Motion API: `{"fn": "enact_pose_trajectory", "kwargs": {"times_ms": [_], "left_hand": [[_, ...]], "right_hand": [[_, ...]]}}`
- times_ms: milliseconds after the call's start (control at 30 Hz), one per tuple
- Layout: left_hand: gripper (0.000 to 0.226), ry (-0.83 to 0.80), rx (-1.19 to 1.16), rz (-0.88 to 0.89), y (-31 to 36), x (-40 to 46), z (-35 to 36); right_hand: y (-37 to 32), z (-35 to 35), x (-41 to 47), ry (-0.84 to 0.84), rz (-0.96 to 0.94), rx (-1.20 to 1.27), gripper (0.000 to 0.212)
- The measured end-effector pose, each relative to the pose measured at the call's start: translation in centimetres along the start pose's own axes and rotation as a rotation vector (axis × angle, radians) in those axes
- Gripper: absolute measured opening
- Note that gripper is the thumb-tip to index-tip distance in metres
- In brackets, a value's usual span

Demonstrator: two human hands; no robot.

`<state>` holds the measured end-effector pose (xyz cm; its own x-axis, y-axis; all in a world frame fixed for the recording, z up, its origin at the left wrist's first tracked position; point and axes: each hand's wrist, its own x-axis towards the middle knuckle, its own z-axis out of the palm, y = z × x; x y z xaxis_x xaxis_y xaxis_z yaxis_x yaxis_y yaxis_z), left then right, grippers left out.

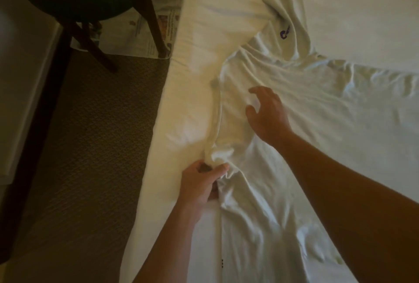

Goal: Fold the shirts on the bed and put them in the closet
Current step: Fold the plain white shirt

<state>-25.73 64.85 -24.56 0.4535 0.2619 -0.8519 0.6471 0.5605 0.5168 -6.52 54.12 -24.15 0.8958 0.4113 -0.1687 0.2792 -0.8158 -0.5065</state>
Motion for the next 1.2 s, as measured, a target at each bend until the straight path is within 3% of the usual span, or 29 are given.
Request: {"fn": "enact_pose_trajectory", "kwargs": {"times_ms": [67,133,233,367,533,667,767,833,1033,1100,1200], "left_hand": [[0.018,0.088,0.045,0.046,-0.1,-0.4,-0.6],[0.014,0.214,-0.099,0.091,-0.1,-0.6,-1.3],[0.017,0.219,-0.249,0.115,-1.7,-1.8,-1.9],[0.032,0.239,0.063,0.120,-5.9,-4.6,-1.1],[0.039,0.199,0.463,0.206,-8.6,-7.7,0.3],[0.046,0.187,0.553,0.176,-10.5,-8.6,0.5],[0.028,0.347,0.343,0.217,-12.3,-9.3,0.4],[0.021,0.387,0.160,0.199,-13.4,-10.4,0.2],[0.030,0.157,0.589,0.053,-17.1,-14.2,-1.1],[0.026,0.091,0.632,0.015,-18.3,-14.9,-1.1],[0.019,0.103,0.545,0.051,-19.7,-15.8,-1.8]], "right_hand": [[1.0,0.0,-4.0,0.069,0.051,0.027,0.040],[2.3,0.0,-8.2,0.142,0.112,0.051,0.035],[4.8,0.3,-14.9,0.247,0.212,0.055,0.030],[7.5,0.9,-23.3,0.257,0.434,0.065,0.029],[8.5,0.8,-32.1,0.170,0.675,0.262,0.032],[7.9,0.9,-35.3,-0.015,0.845,0.347,0.032],[8.0,0.7,-36.3,-0.244,0.822,0.368,0.021],[8.3,0.5,-36.9,-0.287,0.791,0.432,0.019],[8.4,0.6,-39.3,-0.330,0.715,0.416,0.026],[8.1,1.1,-40.6,-0.347,0.721,0.441,0.022],[8.0,1.4,-42.1,-0.204,0.778,0.578,0.022]]}}
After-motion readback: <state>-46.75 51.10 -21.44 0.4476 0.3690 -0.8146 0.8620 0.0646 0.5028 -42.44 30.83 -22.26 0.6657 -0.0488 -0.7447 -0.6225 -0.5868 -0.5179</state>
